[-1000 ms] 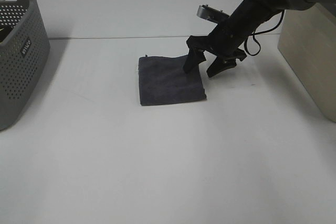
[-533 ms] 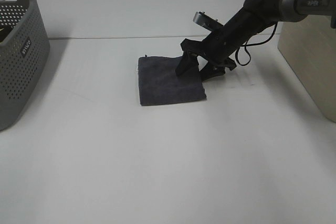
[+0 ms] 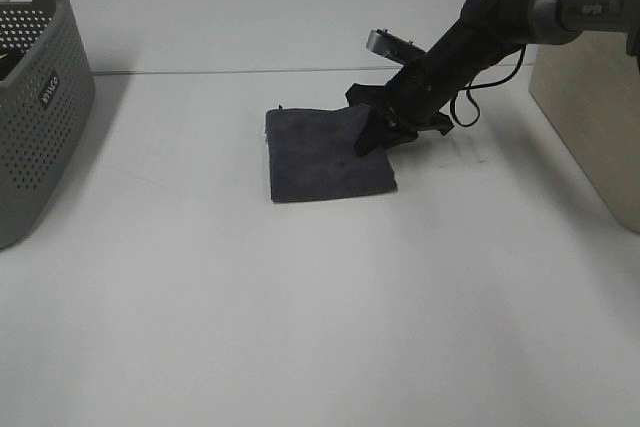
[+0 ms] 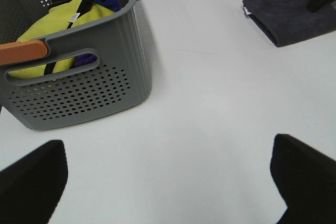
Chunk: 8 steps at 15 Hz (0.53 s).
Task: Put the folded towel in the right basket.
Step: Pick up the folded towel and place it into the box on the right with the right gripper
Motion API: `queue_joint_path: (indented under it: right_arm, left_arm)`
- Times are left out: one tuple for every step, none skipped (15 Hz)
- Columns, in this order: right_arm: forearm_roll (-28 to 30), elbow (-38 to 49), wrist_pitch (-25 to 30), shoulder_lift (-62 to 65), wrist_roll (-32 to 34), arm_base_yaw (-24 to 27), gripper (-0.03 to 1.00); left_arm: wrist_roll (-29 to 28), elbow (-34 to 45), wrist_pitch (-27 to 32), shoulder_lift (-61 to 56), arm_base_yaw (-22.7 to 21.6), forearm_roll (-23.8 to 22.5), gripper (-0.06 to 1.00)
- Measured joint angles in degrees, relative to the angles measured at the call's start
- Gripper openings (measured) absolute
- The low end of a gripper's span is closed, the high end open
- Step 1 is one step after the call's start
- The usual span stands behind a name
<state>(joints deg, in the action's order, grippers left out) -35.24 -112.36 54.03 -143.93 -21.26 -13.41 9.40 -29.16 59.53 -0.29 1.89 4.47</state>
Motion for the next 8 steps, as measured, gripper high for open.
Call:
queue_joint_path:
  right_arm:
    - [0.6,0.0,0.5,1.5,0.0,0.0,0.07]
    - [1.1,0.1,0.9,3.7,0.0,0.0,0.07]
    - [1.3,0.1,1.4,6.1,0.0,0.0,0.07]
    - [1.8,0.1,2.1,8.8,0.0,0.0,0.07]
    - [2.7,0.1,2.5,12.0,0.1,0.0,0.07]
    - [4.0,0.1,2.8,14.7,0.5,0.0,0.07]
    - [6.1,0.1,3.1,18.0,1.7,0.0,0.07]
    - [9.6,0.1,3.4,20.9,3.8,0.0,0.07]
  left_arm:
    - [0.0,0.0,0.0,0.0,0.0,0.0,0.99]
    - [0.0,0.0,0.0,0.0,0.0,0.0,0.99]
    - [0.0,0.0,0.0,0.0,0.0,0.0,0.99]
    - [0.0,0.0,0.0,0.0,0.0,0.0,0.99]
    - [0.0,0.0,0.0,0.0,0.0,0.0,0.99]
    - [0.0,0.0,0.0,0.0,0.0,0.0,0.99]
    - [0.0,0.0,0.0,0.0,0.0,0.0,0.99]
    - [0.0,0.0,0.0,0.0,0.0,0.0,0.99]
